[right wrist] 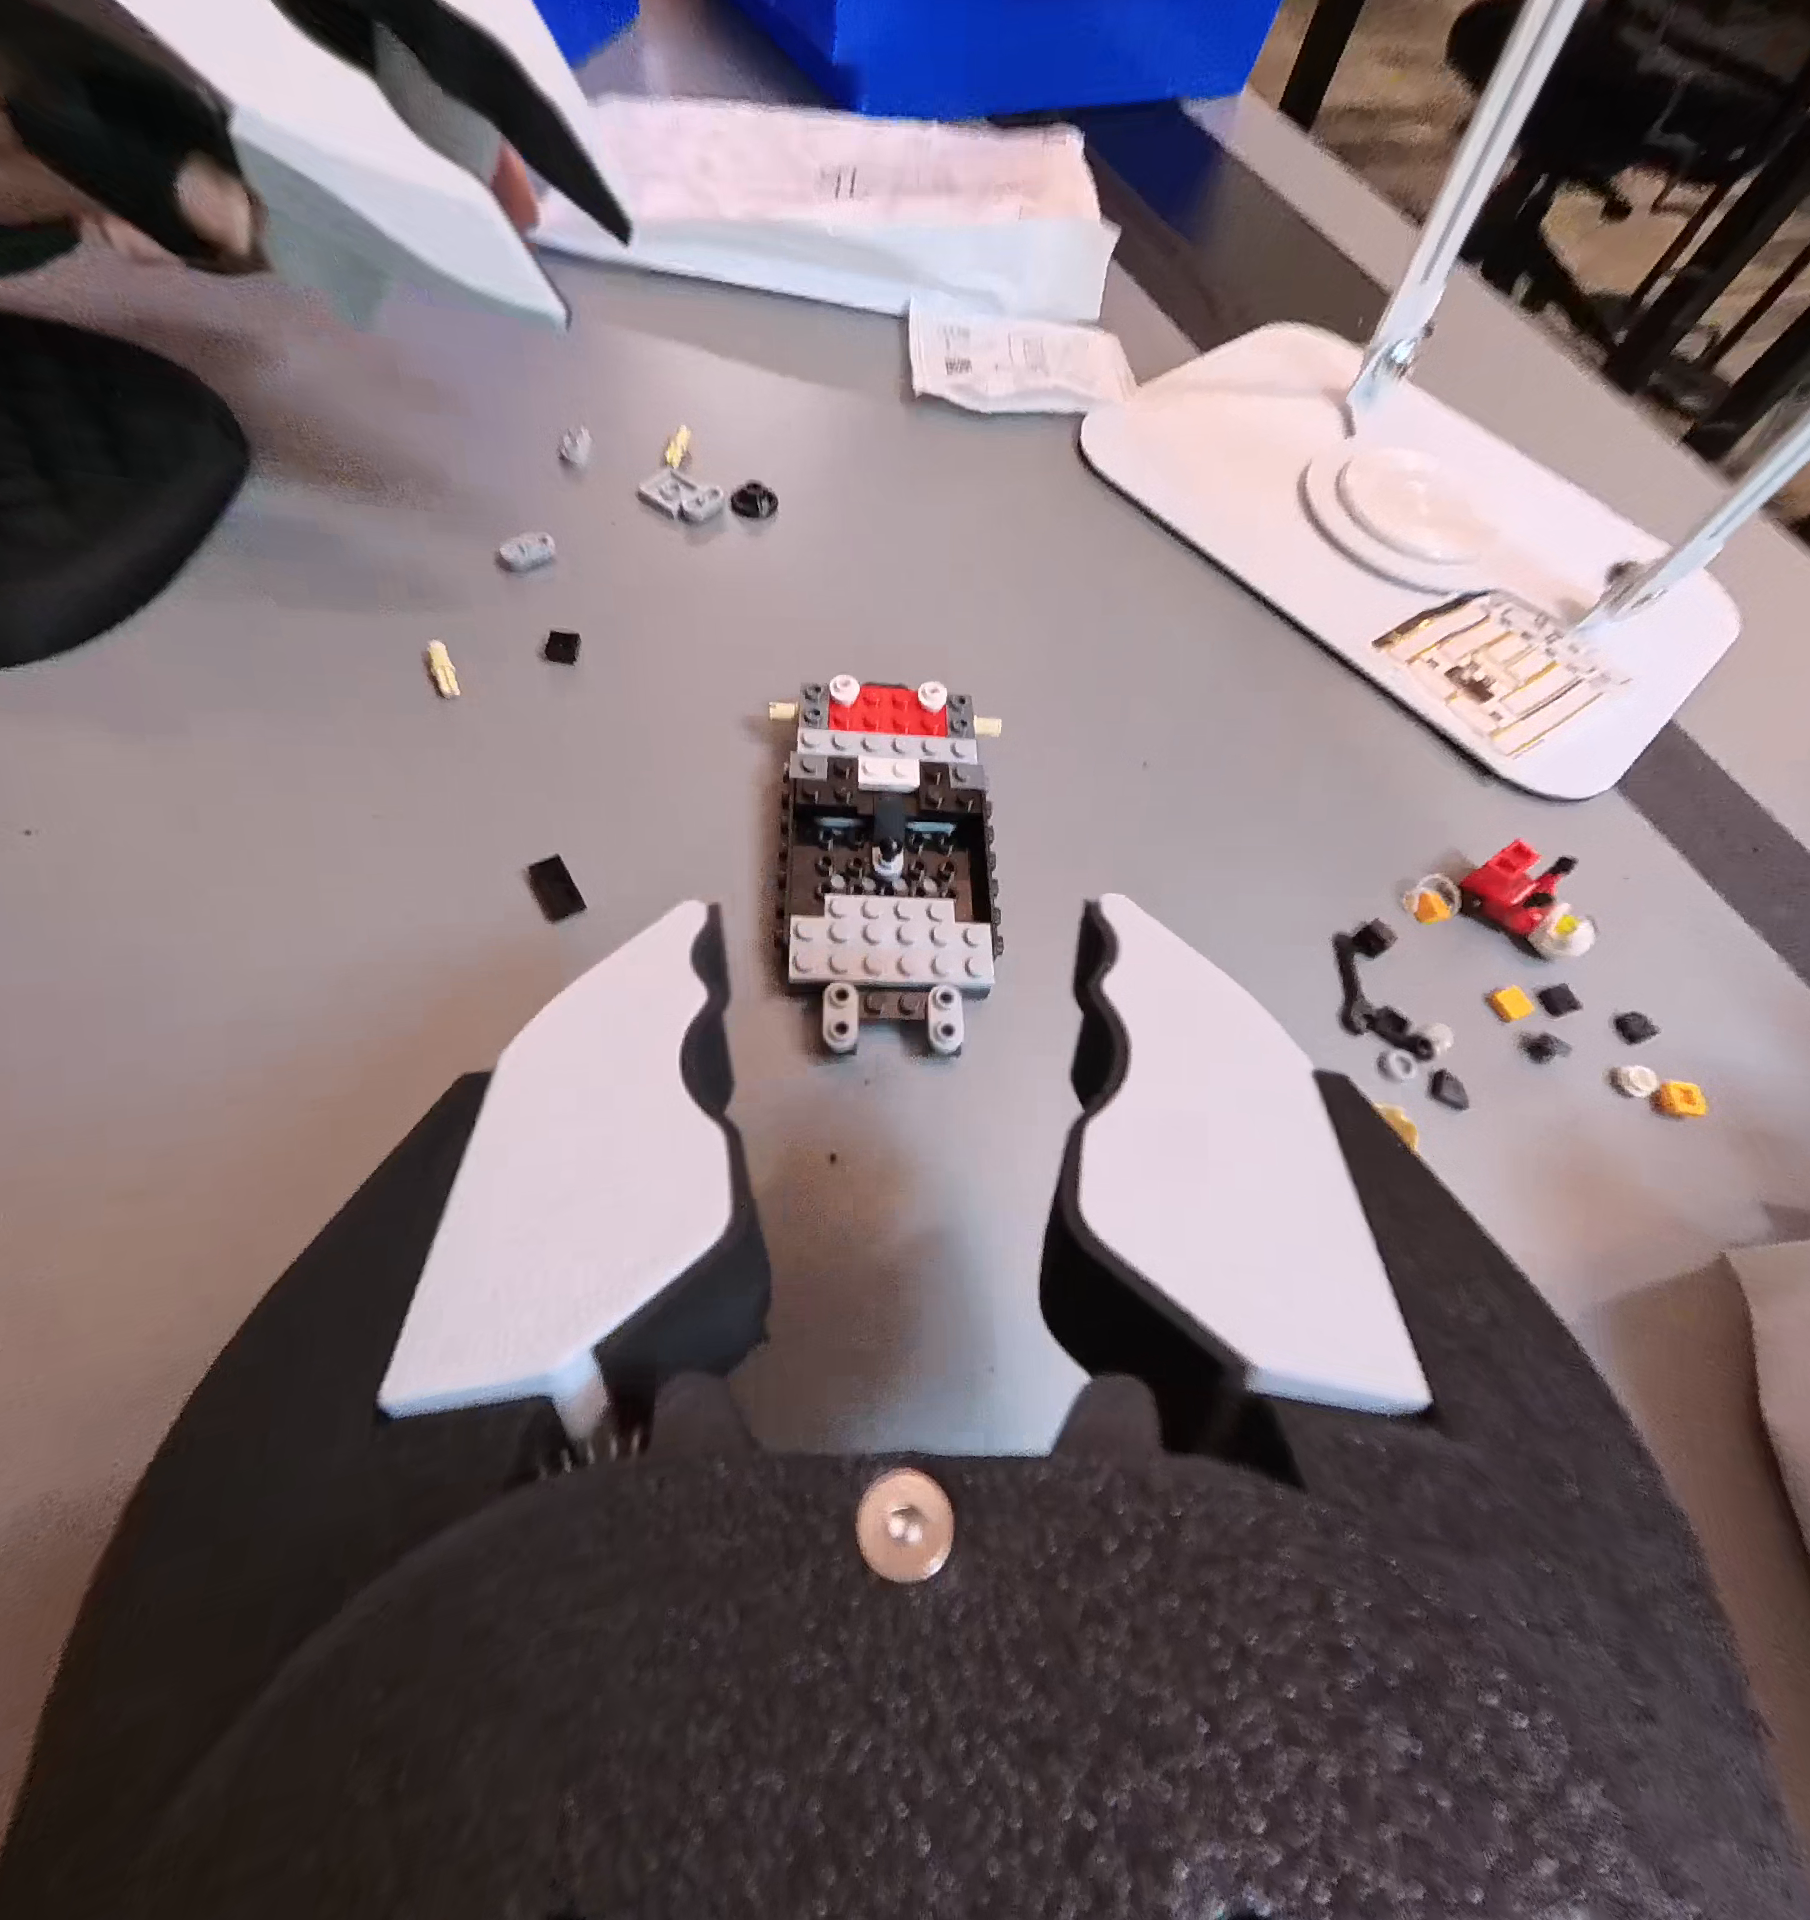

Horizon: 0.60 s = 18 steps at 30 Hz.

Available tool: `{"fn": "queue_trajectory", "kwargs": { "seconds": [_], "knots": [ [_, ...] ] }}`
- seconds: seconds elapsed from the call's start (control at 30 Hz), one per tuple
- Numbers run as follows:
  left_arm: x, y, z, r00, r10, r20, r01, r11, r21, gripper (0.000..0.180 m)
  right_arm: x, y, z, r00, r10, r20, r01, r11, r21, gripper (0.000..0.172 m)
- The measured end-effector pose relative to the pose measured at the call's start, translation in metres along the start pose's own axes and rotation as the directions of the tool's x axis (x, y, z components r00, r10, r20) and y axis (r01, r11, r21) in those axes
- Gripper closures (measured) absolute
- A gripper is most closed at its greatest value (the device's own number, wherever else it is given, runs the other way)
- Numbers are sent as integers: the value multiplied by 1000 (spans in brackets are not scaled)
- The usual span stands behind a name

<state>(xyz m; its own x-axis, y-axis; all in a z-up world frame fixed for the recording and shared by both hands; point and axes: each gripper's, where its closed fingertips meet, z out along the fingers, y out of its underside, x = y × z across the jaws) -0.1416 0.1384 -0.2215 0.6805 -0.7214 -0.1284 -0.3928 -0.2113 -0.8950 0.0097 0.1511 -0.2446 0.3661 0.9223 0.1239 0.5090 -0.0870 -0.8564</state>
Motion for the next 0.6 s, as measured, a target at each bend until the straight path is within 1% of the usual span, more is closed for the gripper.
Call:
{"fn": "queue_trajectory", "kwargs": {
  "seconds": [0.1,0.2,0.3,0.33,0.37,0.4,0.5,0.6],
  "knots": [
    [14,8,9,997,-25,-69,24,1000,-20,154,-1,12,12,1000,17,24,-14,993,-117,98],
    [22,7,13,995,-24,-98,22,1000,-22,154,-3,18,27,997,31,65,-15,973,-229,96],
    [26,10,15,994,-14,-109,10,999,-34,154,-9,36,38,991,60,118,-11,928,-373,97],
    [28,11,15,994,-10,-112,6,999,-37,154,-10,40,41,990,68,124,-15,921,-388,100],
    [28,12,15,993,-10,-116,5,999,-40,154,-10,40,41,988,85,131,-30,924,-380,112],
    [29,13,15,993,-12,-121,7,999,-43,154,-10,40,40,988,77,133,-22,927,-374,117],
    [30,13,15,991,-23,-135,17,999,-43,155,-7,39,37,994,24,104,16,929,-369,118],
    [34,16,17,986,-48,-162,39,998,-58,154,-8,31,35,997,17,80,10,947,-321,118]
  ]
}}
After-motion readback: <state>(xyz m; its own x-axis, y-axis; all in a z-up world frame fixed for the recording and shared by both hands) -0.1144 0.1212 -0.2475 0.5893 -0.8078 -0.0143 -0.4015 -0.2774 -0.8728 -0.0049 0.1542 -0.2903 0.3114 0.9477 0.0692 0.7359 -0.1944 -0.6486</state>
